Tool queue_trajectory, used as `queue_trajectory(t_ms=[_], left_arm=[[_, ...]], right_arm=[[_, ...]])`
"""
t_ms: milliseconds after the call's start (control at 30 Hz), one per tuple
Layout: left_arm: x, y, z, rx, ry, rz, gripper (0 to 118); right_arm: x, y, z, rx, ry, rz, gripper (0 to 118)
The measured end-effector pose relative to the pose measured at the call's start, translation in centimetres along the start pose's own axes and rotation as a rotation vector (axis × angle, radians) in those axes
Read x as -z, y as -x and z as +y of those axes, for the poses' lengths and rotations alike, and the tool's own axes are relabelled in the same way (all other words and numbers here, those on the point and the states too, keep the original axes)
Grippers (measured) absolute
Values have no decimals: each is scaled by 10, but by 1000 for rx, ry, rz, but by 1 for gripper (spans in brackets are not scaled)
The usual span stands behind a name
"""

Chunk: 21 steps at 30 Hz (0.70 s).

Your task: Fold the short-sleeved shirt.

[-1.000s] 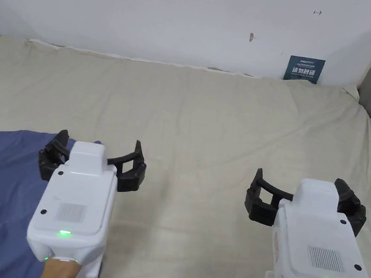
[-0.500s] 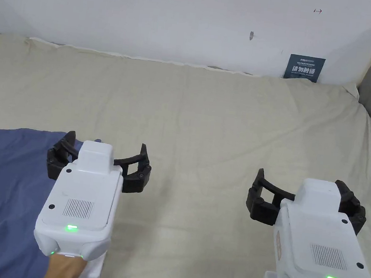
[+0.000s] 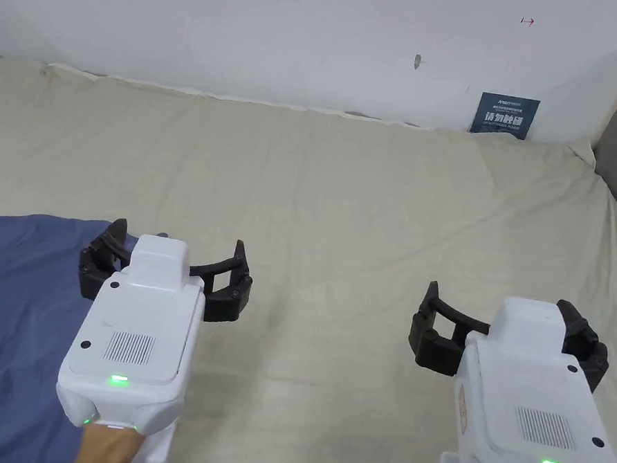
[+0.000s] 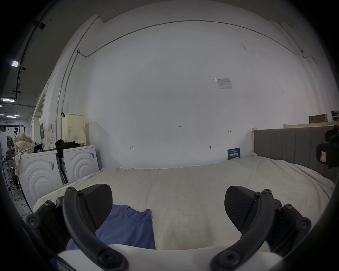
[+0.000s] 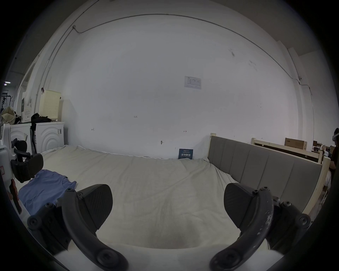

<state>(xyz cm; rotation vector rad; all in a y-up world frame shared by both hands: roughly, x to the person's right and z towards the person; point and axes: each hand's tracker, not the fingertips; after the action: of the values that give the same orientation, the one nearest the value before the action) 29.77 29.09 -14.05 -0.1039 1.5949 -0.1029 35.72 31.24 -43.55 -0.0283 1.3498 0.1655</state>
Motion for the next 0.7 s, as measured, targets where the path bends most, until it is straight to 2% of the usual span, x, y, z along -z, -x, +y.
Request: queue_trajectory(t_ms=[267,367,433,467,500,533,567,600,700], left_arm=[[-1,2,-1,1,-1,3,118],[-2,2,0,-2,-6,1,115],[-2,3,1,-3,-7,-3,99],[-3,3,2,-4,-4,-8,83],[-4,4,3,-11,-4,-20,53],[-5,4,3,-18,-6,-23,28],[-4,4,4,-20,-3,-22,11],[-3,4,6,-22,2,-22,2],[-2,7,8,-52,14,-24,0]], right_arm=[[-1,0,3,-19,-8,5,118],[-2,-1,3,-15,-8,1,108],[-1,-2,4,-8,-3,0,97],[-1,-3,4,-4,0,0,87],[-2,-4,4,1,7,-3,67],[-2,-4,6,6,13,-10,41],[-2,-4,6,11,14,-17,16],[-1,-5,7,14,19,-29,2],[0,-8,10,15,25,-42,1]])
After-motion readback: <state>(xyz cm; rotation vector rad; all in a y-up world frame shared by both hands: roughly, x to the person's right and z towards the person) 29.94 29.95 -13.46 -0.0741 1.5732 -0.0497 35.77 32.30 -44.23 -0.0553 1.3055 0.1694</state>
